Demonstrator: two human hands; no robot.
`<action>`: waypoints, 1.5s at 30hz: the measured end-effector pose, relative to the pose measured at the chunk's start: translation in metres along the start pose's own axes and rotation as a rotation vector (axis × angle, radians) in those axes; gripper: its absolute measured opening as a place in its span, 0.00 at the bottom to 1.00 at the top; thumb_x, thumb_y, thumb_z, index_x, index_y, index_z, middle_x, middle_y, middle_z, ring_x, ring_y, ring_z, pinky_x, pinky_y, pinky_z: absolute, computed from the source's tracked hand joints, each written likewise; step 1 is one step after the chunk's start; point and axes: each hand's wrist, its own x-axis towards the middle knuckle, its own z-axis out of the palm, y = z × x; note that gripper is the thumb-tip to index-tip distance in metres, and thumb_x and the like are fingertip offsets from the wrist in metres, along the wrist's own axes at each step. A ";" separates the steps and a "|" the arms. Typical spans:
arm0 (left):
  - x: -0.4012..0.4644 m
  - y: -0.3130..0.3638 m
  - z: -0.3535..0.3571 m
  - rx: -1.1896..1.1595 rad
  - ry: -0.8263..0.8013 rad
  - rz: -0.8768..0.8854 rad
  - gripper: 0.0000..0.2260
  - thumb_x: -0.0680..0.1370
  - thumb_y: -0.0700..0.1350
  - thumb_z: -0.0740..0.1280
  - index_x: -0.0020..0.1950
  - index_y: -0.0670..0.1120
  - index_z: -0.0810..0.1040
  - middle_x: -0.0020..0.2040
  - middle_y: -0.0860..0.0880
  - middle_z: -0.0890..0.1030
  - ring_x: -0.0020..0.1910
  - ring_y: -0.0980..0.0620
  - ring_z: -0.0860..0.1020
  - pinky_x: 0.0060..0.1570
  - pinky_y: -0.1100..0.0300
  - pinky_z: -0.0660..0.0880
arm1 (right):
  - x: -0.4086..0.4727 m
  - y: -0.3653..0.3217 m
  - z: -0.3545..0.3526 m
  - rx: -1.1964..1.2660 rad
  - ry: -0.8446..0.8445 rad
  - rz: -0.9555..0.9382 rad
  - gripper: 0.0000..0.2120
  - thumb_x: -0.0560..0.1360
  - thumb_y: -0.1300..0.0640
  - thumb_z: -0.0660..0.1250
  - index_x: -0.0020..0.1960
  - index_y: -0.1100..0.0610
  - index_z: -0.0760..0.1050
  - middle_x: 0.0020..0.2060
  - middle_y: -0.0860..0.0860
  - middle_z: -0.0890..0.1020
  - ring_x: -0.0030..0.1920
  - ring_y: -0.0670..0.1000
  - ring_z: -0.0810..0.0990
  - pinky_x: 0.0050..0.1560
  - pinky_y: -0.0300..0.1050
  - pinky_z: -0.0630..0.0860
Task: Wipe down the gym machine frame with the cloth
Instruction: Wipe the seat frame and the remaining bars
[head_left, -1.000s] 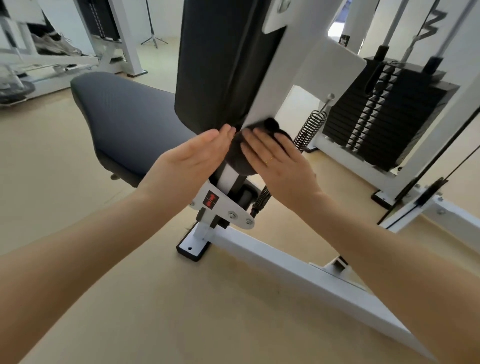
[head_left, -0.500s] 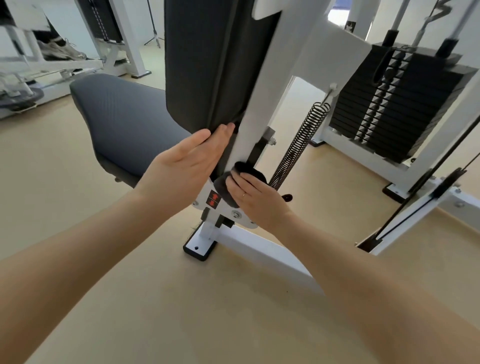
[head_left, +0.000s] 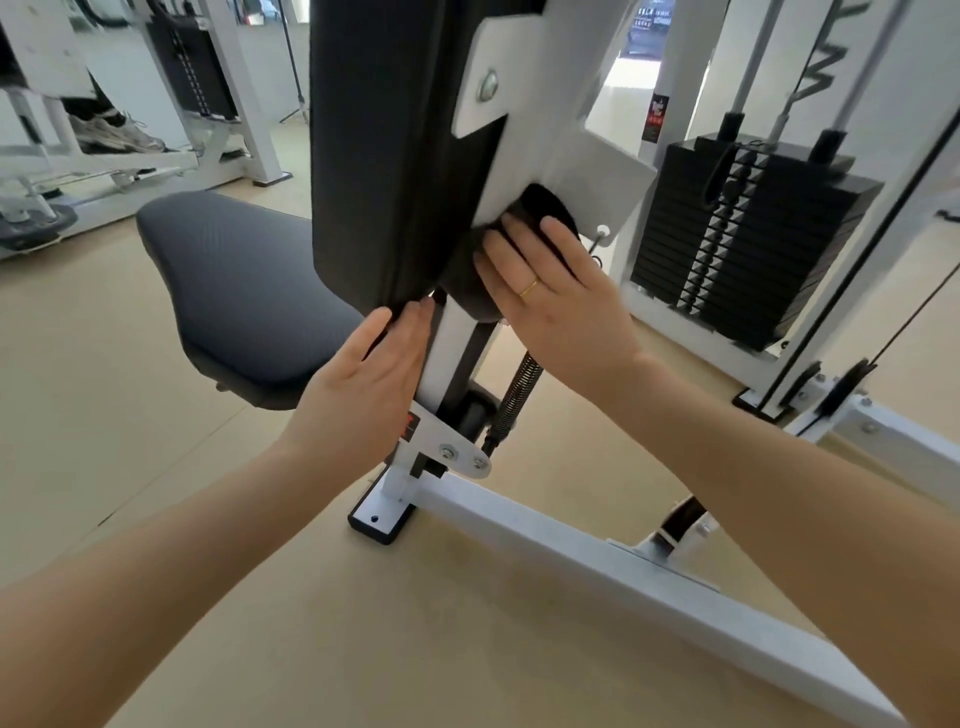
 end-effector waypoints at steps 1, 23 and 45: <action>0.000 0.001 -0.002 -0.002 -0.018 -0.008 0.26 0.72 0.47 0.51 0.66 0.39 0.72 0.68 0.41 0.71 0.67 0.47 0.70 0.68 0.51 0.52 | 0.001 -0.003 0.000 0.019 0.010 0.012 0.15 0.77 0.63 0.59 0.59 0.58 0.78 0.57 0.52 0.80 0.61 0.52 0.77 0.66 0.48 0.68; 0.003 0.015 0.000 -0.592 -0.254 -0.055 0.28 0.78 0.43 0.52 0.75 0.40 0.43 0.76 0.42 0.45 0.75 0.48 0.44 0.74 0.58 0.44 | 0.038 -0.086 -0.037 1.081 0.007 1.381 0.26 0.74 0.71 0.60 0.71 0.69 0.59 0.70 0.64 0.63 0.71 0.53 0.60 0.66 0.34 0.49; -0.034 0.021 0.035 -0.856 -0.212 -0.079 0.28 0.68 0.27 0.63 0.69 0.32 0.64 0.71 0.37 0.63 0.69 0.38 0.65 0.62 0.46 0.69 | -0.008 -0.087 -0.025 1.287 -0.175 1.168 0.27 0.76 0.73 0.52 0.74 0.65 0.52 0.70 0.53 0.62 0.69 0.44 0.60 0.68 0.27 0.53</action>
